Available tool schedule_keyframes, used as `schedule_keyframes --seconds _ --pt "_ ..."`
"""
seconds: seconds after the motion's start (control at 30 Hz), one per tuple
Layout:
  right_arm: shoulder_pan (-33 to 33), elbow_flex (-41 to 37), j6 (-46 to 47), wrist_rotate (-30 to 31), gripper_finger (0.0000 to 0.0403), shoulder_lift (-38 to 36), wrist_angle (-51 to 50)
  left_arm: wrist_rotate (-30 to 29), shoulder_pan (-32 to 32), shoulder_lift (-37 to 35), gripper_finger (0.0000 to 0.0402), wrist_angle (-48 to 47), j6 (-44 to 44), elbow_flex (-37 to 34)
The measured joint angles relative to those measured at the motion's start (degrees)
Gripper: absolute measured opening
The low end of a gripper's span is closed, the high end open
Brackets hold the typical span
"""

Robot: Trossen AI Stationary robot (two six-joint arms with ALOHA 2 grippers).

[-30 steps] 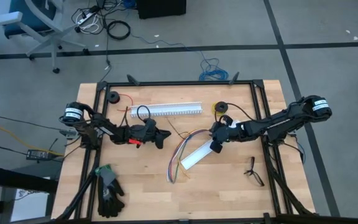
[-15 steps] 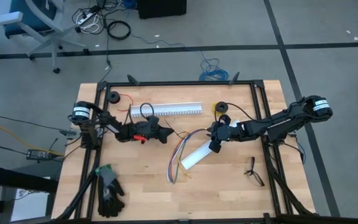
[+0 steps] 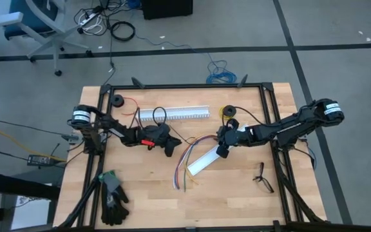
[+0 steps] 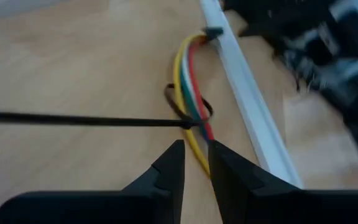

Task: Ziptie cables
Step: Wrap the cables together using the black zip tie

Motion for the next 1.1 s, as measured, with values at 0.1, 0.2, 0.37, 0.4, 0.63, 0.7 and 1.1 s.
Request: schedule_keyframes --seconds 0.1,0.2,0.37,0.4,0.63,0.7,1.1 --pt "0.0 0.0 0.0 0.1 0.0148 0.0 0.0 -0.6 0.0 -3.4 0.0074 -5.8 3.9 1.5" --pt "0.0 0.0 0.0 0.1 0.0148 0.0 0.1 -1.5 0.0 -4.6 0.0074 -17.5 7.5 4.9" --pt "0.0 0.0 -0.1 0.4 0.0147 0.0 0.2 -3.8 -0.4 -4.4 0.0074 -43.1 18.0 14.8" --pt "0.0 0.0 -0.1 0.4 0.0146 0.0 0.2 -5.1 -0.7 -4.3 0.0074 -47.3 20.0 16.4" --pt "0.0 0.0 -0.2 0.4 0.0145 0.0 0.2 -7.7 -1.9 -4.4 0.0074 -52.8 19.1 19.9" --pt "0.0 0.0 -0.4 0.4 0.0144 0.0 0.2 -7.7 -1.8 -4.1 0.0074 -52.4 18.7 19.4" --pt "0.4 0.0 -4.0 -1.2 0.0143 0.0 7.4 -16.7 -1.8 1.3 0.0074 -39.9 30.4 17.9"
